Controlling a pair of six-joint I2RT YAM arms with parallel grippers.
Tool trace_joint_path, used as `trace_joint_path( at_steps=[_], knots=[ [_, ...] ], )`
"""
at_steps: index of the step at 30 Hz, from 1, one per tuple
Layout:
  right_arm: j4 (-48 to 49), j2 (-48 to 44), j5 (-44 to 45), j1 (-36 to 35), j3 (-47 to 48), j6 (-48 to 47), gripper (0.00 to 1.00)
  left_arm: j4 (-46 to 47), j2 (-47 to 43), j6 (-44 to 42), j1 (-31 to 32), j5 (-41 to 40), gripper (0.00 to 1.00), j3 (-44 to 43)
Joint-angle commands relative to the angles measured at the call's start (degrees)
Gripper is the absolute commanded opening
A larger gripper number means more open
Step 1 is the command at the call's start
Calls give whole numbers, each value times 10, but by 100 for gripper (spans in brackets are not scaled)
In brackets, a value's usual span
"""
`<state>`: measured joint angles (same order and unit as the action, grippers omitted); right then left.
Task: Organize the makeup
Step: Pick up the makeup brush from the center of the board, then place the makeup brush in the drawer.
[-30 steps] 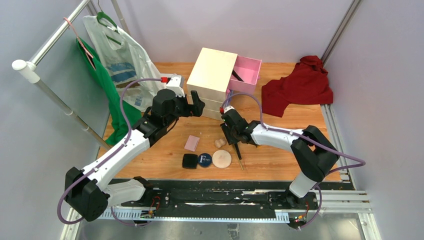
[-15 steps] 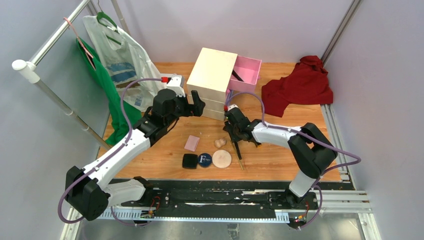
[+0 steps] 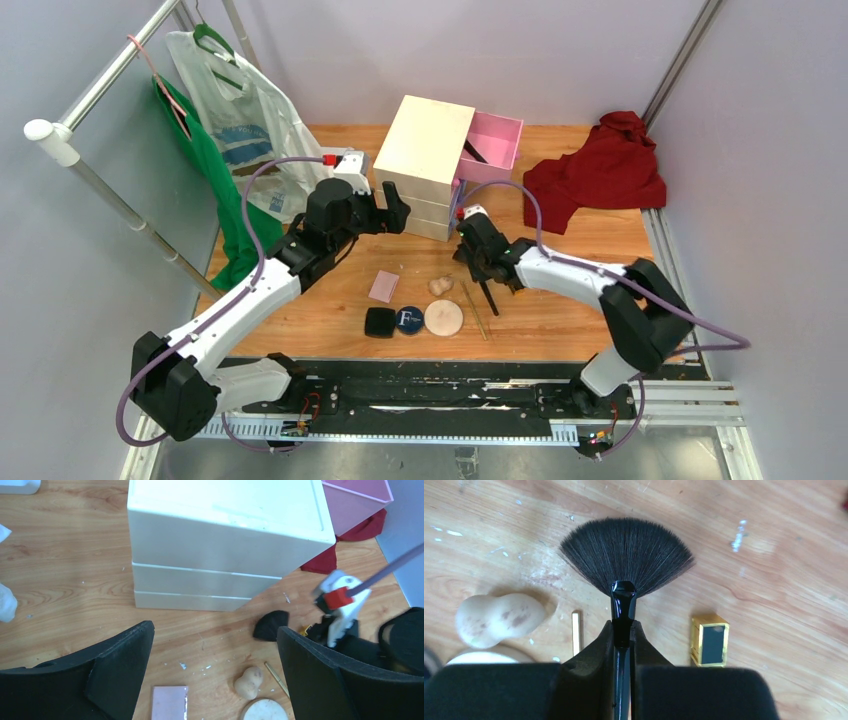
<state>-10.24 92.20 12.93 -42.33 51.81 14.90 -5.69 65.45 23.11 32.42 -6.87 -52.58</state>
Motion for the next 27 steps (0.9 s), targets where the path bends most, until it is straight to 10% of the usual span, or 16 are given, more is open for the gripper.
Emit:
trace_joint_path(
  at_steps=[1, 15, 27],
  knots=[
    [-84, -93, 32, 4, 9, 5, 1, 18, -17, -2, 4, -10, 98, 8],
    [-154, -340, 49, -33, 106, -19, 1, 10, -30, 2, 4, -19, 98, 12],
    [-116, -134, 121, 20, 418, -174, 1, 8, -34, 3, 4, -10, 98, 11]
  ],
)
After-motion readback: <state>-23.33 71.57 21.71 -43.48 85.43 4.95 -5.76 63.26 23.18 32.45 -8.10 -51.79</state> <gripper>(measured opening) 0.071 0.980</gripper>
